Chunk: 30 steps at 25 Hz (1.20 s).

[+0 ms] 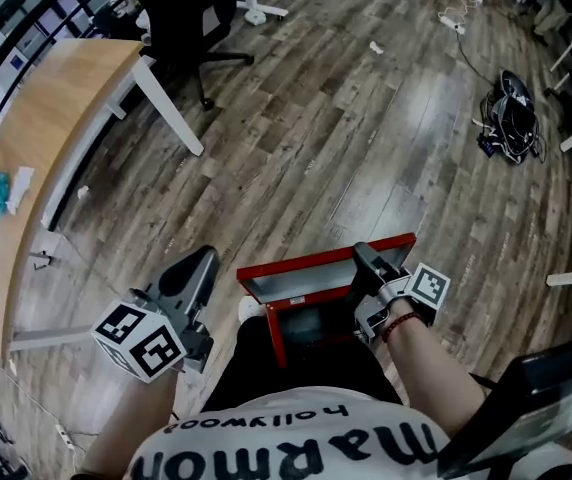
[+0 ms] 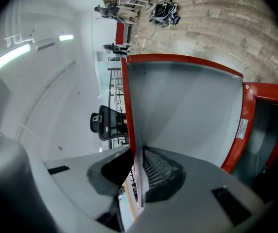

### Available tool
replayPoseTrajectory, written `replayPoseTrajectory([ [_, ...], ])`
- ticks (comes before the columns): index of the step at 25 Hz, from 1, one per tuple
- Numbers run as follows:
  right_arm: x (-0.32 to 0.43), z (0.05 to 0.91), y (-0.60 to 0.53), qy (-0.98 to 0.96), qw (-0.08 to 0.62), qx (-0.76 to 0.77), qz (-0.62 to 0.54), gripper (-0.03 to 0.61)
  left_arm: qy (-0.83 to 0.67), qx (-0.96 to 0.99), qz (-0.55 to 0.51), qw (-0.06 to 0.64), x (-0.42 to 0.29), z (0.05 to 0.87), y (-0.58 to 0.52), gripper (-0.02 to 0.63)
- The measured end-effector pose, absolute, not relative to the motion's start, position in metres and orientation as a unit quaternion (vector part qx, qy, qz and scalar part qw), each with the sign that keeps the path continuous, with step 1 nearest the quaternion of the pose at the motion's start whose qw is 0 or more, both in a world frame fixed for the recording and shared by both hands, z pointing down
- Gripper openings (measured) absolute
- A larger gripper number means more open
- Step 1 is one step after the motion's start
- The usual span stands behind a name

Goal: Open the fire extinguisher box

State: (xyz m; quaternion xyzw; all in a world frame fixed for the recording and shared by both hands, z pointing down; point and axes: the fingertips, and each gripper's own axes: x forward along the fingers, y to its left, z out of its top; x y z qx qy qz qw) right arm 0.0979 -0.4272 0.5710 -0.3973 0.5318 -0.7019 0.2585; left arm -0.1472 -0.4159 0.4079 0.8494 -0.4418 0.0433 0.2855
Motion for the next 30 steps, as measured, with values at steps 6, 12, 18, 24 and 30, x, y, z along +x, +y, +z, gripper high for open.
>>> replayPoseTrajectory([
  [6,0.099,0.582,-0.452,0.506,0.253,-0.439,-0.699,0.066,-0.413,0.858,0.053,0.299,-0.159,0.429,-0.453,0.015],
  [12,0.095,0.596,-0.476,0.491,0.243,-0.471,-0.691,0.067,-0.403,0.855,0.063,0.32,-0.183,0.45,-0.477,0.015],
  [18,0.089,0.609,-0.495,0.486,0.234,-0.503,-0.675,0.04,-0.415,0.843,0.065,0.336,-0.216,0.467,-0.492,0.015],
  [24,0.094,0.622,-0.505,0.479,0.236,-0.527,-0.661,0.04,-0.421,0.838,0.066,0.342,-0.234,0.477,-0.488,0.015],
  [30,0.092,0.628,-0.511,0.476,0.244,-0.539,-0.651,0.04,-0.435,0.826,0.058,0.354,-0.248,0.486,-0.486,0.015],
])
